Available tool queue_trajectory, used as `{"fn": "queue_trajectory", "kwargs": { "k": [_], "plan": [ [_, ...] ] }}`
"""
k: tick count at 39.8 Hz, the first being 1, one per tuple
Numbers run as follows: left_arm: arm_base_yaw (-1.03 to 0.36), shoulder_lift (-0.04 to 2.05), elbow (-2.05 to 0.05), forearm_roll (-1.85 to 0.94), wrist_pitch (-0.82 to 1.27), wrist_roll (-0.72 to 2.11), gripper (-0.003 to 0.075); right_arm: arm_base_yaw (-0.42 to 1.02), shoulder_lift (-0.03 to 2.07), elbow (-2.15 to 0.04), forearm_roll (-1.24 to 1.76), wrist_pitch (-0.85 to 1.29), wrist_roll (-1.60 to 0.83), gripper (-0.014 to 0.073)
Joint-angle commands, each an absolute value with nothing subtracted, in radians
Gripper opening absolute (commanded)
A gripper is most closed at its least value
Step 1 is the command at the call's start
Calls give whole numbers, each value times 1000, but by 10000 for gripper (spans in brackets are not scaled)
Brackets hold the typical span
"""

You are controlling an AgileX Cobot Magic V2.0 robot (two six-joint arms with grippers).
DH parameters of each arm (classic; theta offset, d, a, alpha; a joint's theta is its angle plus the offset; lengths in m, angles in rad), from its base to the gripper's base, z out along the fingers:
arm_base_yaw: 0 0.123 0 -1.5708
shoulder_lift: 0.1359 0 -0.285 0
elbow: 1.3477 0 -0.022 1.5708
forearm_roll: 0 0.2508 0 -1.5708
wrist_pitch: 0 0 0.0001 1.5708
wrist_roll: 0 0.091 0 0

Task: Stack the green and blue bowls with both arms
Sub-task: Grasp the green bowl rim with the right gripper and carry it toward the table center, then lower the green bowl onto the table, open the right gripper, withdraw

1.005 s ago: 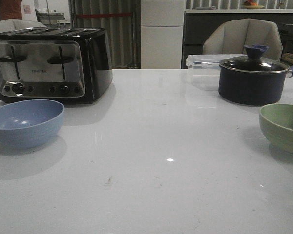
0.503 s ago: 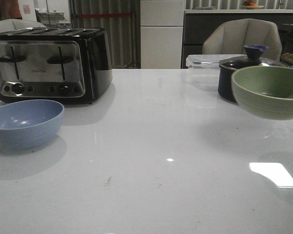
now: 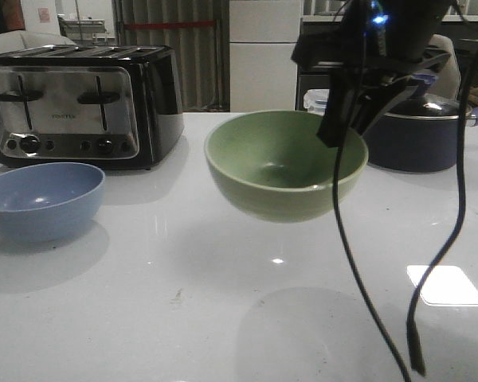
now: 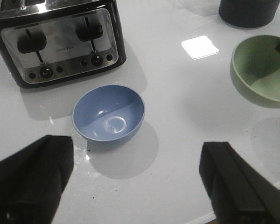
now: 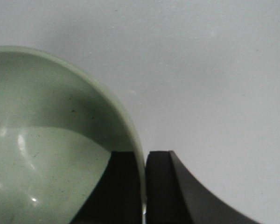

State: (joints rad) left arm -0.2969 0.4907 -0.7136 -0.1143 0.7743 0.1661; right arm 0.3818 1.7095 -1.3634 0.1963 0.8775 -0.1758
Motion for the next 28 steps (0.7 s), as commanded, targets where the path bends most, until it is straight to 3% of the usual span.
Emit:
{"fn": "queue_trajectory", "kwargs": {
  "k": [1,21,25,28],
  "plan": [
    [-306,501,-743,-122,696,166,602,416,1705,-1397,194,826,-157,62],
    [-306,501,-743,-122,694,166,602,435,1867,-1412,202,740,-125,69],
    [-306,501,-743,-122,694,166,602,435,1867,-1412,202,740,-125,120],
    [-306,501,-743,-122,694,166,602,435,1867,-1412,202,739,-125,225]
  ]
}}
